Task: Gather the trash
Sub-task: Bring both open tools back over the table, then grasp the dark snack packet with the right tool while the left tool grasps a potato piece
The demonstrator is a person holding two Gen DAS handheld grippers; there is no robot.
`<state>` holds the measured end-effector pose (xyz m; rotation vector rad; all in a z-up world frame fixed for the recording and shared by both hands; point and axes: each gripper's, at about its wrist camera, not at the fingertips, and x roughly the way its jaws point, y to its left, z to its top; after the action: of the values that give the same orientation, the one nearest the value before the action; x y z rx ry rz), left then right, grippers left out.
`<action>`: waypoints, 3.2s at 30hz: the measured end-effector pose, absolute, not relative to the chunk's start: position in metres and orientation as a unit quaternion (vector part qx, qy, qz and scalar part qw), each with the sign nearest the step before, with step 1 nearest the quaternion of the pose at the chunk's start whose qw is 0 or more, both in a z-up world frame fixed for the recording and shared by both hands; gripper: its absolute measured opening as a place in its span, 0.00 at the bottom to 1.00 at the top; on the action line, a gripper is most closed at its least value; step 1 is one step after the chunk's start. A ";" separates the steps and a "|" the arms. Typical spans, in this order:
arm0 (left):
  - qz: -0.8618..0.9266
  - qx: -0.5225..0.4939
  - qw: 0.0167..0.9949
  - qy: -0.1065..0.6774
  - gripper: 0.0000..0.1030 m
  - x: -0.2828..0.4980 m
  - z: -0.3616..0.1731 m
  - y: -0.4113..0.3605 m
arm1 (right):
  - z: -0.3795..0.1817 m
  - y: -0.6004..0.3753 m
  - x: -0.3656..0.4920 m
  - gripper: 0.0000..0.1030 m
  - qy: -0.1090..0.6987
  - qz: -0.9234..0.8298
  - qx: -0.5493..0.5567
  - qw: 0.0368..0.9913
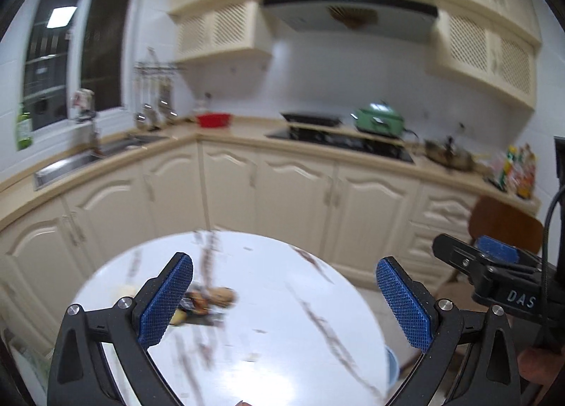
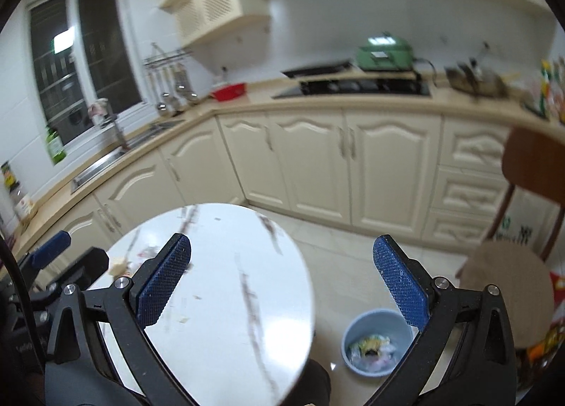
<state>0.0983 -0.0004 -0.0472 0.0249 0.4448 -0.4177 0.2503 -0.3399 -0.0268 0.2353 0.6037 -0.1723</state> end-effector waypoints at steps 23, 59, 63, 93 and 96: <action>-0.058 -0.070 0.982 0.166 0.99 -0.024 -0.064 0.122 | 0.015 -0.140 0.259 1.00 0.237 0.056 0.015 0.970; -0.051 -0.069 0.917 0.390 0.98 0.278 -0.144 0.103 | -0.205 -0.152 0.442 0.73 0.485 0.100 0.015 0.869; -0.050 -0.070 0.913 0.399 0.98 0.308 -0.148 0.102 | -0.214 -0.138 0.454 0.63 0.488 0.117 0.002 0.865; -0.067 -0.057 0.907 0.412 0.98 0.314 -0.181 0.085 | -0.219 -0.159 0.427 0.10 0.496 0.179 0.044 0.849; -0.081 -0.049 0.903 0.418 0.98 0.314 -0.185 0.071 | -0.216 -0.171 0.424 0.10 0.493 0.168 0.050 0.852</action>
<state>0.3140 0.0711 -0.1849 -0.1019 0.8649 -0.1682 0.4240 -0.1707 -0.2163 0.1050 1.0385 0.3541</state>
